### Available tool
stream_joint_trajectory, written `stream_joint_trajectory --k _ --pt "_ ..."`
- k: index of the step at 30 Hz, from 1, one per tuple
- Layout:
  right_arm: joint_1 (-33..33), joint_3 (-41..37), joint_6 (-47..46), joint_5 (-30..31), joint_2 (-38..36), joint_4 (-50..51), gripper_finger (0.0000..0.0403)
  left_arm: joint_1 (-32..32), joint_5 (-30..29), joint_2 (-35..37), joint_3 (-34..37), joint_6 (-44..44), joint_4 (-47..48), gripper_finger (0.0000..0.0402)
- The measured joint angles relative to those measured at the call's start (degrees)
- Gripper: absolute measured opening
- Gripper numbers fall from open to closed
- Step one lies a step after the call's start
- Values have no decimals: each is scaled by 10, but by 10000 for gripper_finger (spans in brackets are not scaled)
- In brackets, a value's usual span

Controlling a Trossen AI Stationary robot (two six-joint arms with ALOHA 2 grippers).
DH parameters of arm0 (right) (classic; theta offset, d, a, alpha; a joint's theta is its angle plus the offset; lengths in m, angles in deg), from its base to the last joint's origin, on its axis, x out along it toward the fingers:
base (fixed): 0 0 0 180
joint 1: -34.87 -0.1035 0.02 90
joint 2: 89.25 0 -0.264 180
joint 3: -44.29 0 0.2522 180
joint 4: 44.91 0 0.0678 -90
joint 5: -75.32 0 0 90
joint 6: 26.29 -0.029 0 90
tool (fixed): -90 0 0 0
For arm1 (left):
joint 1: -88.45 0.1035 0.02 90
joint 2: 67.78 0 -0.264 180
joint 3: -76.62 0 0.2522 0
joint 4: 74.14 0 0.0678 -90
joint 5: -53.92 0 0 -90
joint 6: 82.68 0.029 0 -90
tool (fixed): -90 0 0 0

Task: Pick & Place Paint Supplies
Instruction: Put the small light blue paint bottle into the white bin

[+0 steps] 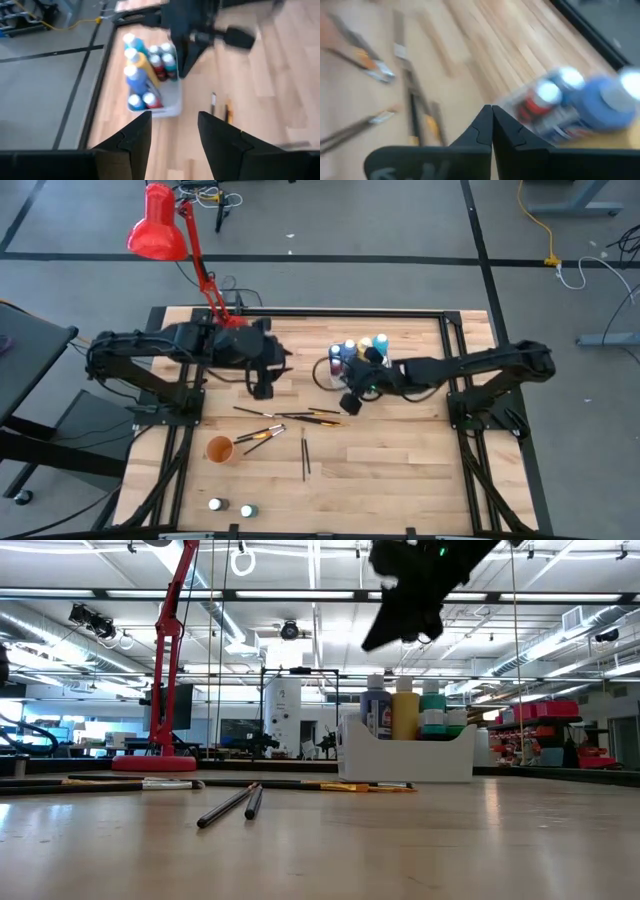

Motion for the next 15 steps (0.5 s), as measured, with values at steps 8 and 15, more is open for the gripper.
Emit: stream_joint_trajectory --k 8,15 --pt "-87 0 69 -38 -14 -124 12 -73 2 37 180 -67 -133 171" --pt "-130 -1 115 -92 9 -213 63 -167 29 48 280 -136 -289 171"
